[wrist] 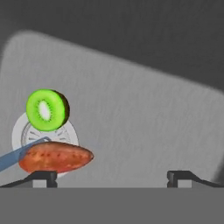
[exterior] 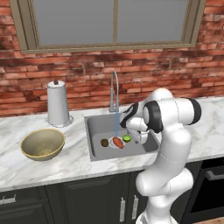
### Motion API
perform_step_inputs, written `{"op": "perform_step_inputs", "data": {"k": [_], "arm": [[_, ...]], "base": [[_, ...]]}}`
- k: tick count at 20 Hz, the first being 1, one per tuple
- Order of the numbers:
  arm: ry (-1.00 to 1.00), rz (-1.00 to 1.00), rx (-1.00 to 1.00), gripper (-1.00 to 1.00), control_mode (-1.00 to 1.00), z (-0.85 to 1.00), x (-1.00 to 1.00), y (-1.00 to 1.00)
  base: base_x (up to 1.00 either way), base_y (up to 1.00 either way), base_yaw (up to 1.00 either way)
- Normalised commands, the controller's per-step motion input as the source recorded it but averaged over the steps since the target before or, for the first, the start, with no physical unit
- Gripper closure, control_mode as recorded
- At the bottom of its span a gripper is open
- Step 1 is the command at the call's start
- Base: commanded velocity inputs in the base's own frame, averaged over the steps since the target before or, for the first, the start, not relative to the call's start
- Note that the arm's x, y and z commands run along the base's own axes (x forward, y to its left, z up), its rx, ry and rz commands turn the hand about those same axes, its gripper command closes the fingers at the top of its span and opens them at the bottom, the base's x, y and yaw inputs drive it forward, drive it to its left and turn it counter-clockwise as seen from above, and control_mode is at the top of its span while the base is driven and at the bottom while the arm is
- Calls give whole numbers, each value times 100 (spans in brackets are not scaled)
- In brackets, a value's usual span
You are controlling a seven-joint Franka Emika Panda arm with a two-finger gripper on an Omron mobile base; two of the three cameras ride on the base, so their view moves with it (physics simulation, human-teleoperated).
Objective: Pick the kiwis from the sink and place them in one bowl. Place the sweet potato in the other bowl. Then turn off the sink faucet.
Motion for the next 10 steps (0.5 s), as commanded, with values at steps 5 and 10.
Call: {"op": "perform_step_inputs", "data": {"k": [5, 10], "arm": [[0, 10, 0, -100, -100, -22, 34, 0], [0, 6, 0, -100, -100, -20, 38, 0]], "base": [[0, 0, 0], [0, 0, 0]]}}
